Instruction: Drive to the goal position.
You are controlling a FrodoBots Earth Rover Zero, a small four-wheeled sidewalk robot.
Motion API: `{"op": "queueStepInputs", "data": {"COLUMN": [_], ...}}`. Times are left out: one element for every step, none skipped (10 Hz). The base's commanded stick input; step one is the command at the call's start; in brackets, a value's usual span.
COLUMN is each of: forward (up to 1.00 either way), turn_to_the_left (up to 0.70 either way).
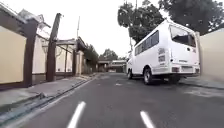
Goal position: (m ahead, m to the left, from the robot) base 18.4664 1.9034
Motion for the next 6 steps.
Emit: {"op": "queueStepInputs", "data": {"forward": [0.70,0.70,0.70,0.70,0.70,0.70], "turn_to_the_left": [0.00,0.00,0.00,0.00,0.00,0.00]}}
